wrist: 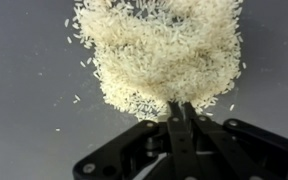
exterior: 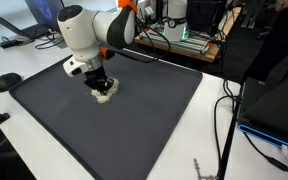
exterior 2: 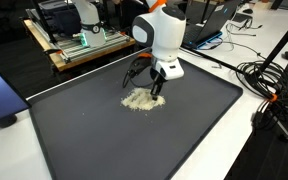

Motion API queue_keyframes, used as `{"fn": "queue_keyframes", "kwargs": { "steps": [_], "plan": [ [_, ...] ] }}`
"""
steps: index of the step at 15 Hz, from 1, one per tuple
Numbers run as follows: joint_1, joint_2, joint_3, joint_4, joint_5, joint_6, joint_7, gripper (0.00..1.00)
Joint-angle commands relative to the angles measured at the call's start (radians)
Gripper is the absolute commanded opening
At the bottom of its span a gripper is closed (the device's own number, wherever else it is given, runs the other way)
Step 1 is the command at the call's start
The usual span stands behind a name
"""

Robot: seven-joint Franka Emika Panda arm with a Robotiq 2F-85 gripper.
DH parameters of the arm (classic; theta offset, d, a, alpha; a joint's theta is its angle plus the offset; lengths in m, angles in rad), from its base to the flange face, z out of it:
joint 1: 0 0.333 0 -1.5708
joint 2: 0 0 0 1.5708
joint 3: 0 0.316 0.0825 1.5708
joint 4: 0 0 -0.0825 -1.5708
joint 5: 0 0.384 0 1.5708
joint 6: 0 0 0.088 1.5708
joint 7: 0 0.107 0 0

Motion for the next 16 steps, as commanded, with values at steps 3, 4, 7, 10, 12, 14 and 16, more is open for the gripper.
{"fn": "queue_keyframes", "kwargs": {
  "steps": [3, 4, 7, 10, 12, 14, 16],
  "plan": [
    [-0.001, -0.042, -0.002, -0.011, 0.009, -0.022, -0.015, 0.47],
    [0.0, -0.053, -0.003, -0.017, 0.008, -0.023, -0.014, 0.53],
    [0.011, -0.083, -0.011, -0.032, -0.002, -0.026, -0.002, 0.73],
    [0.052, -0.115, -0.043, -0.06, -0.043, -0.012, 0.046, 0.95],
    [0.091, -0.139, -0.067, -0.092, -0.087, 0.0, 0.081, 1.0],
    [0.133, -0.157, -0.089, -0.12, -0.146, 0.005, 0.122, 1.0],
    [0.18, -0.172, -0.108, -0.147, -0.211, 0.013, 0.175, 1.0]
  ]
}}
